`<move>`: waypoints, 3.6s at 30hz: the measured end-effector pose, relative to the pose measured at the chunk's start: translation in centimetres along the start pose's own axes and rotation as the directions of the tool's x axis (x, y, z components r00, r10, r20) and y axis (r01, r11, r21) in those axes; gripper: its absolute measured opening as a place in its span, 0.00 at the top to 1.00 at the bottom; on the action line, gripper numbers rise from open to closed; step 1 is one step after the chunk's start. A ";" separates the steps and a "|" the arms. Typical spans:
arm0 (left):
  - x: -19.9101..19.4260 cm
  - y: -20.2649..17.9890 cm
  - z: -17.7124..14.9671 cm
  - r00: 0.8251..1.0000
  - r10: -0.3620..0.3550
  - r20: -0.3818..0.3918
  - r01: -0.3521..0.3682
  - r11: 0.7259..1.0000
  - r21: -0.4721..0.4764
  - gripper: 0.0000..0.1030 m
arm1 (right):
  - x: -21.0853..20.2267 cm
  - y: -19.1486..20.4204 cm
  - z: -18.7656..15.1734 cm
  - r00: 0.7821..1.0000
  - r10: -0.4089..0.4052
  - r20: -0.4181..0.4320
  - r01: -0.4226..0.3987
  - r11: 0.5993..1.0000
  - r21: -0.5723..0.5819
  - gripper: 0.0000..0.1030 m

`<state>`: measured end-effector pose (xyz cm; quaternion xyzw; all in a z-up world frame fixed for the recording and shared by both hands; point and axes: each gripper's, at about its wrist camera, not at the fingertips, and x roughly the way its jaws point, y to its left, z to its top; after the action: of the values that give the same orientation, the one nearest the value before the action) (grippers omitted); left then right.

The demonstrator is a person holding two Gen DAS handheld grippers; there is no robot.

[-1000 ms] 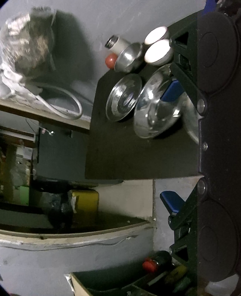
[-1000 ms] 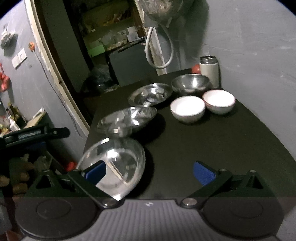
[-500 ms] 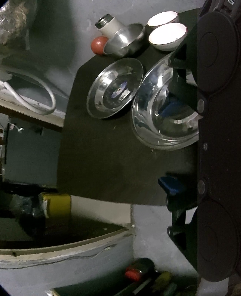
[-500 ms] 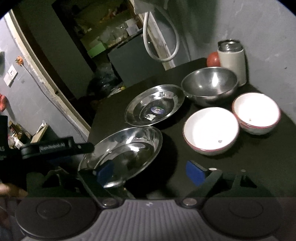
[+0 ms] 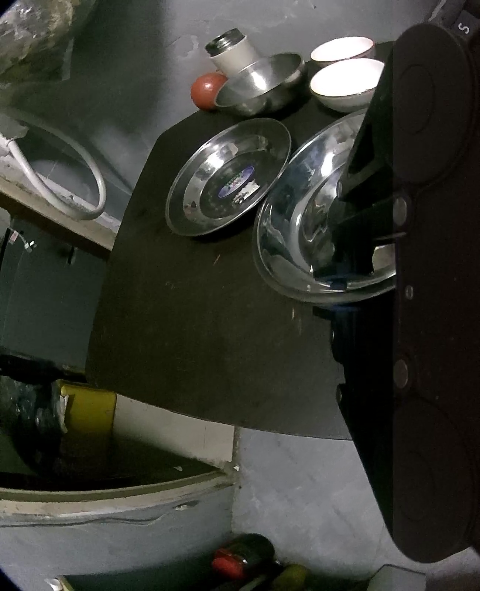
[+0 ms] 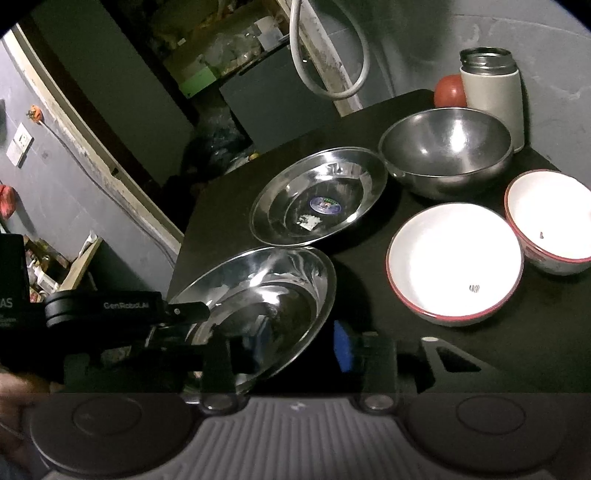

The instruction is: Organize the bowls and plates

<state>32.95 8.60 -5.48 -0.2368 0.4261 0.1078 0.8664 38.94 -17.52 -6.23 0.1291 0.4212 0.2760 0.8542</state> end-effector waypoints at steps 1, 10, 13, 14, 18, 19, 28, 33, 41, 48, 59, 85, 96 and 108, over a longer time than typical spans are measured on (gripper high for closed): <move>0.0 0.1 0.0 1.000 -0.003 0.002 0.004 1.000 -0.005 0.90 | 0.0 0.0 0.0 1.000 -0.006 0.000 0.006 1.000 -0.003 0.64; -1.3 -0.1 -0.6 0.999 -0.028 0.025 0.028 1.000 -0.005 0.91 | -0.6 0.3 -0.3 0.999 -0.032 -0.002 0.032 0.999 -0.023 0.70; -2.2 -0.3 -1.0 0.998 -0.043 0.037 0.043 0.999 0.001 0.90 | -1.1 0.4 -0.4 0.999 -0.035 0.002 0.035 0.999 -0.030 0.70; -2.6 -0.4 -1.2 0.998 -0.046 0.042 0.045 0.999 0.008 0.90 | -1.4 0.5 -0.5 0.999 -0.037 0.004 0.037 0.999 -0.031 0.70; -4.1 -0.6 -2.1 0.996 -0.062 0.056 0.061 0.998 0.022 0.89 | -2.6 0.9 -0.9 0.999 -0.039 0.020 0.040 0.998 -0.043 0.70; -4.5 -0.6 -2.3 0.996 -0.065 0.059 0.064 0.998 0.024 0.89 | -2.9 1.0 -0.9 0.999 -0.039 0.023 0.040 0.998 -0.047 0.70; -8.6 0.3 -5.6 0.993 -0.075 0.096 0.068 0.995 0.078 0.88 | -6.4 2.7 -2.9 0.999 -0.016 0.033 0.019 0.993 -0.118 0.70; -9.7 1.3 -7.7 0.994 -0.068 0.089 0.058 0.993 0.106 0.87 | -7.7 4.0 -4.8 1.000 -0.016 0.018 0.019 0.984 -0.178 0.70; -10.3 2.6 -10.4 0.997 -0.049 0.062 0.039 0.989 0.145 0.87 | -8.7 5.9 -7.7 0.999 -0.048 -0.023 0.041 0.968 -0.246 0.70; -10.7 2.5 -12.0 0.997 -0.030 0.071 0.015 0.979 0.203 0.85 | -9.0 6.7 -9.4 0.996 -0.080 -0.050 0.063 0.961 -0.271 0.70; -10.9 0.9 -12.8 0.995 0.029 0.092 -0.055 0.952 0.302 0.81 | -9.1 7.2 -10.3 0.990 -0.121 -0.077 0.093 0.950 -0.298 0.69; -8.9 -0.9 -13.0 0.972 0.198 0.124 -0.231 0.897 0.376 0.78 | -7.2 7.5 -10.7 0.980 -0.180 -0.089 0.131 0.908 -0.399 0.68; -8.9 0.1 -12.3 0.976 0.189 0.110 -0.214 0.930 0.300 0.56 | -7.1 7.0 -10.2 0.986 -0.147 -0.080 0.101 0.906 -0.411 0.59; -6.9 -1.8 -4.8 0.974 0.127 0.189 -0.168 0.962 0.217 0.01 | -7.6 3.8 -5.7 0.996 -0.091 0.005 0.088 0.942 -0.324 0.22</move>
<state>26.11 4.77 -1.95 -0.0916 0.3751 0.1420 0.9114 29.31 -18.91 -3.10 -0.0336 0.3797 0.3031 0.8734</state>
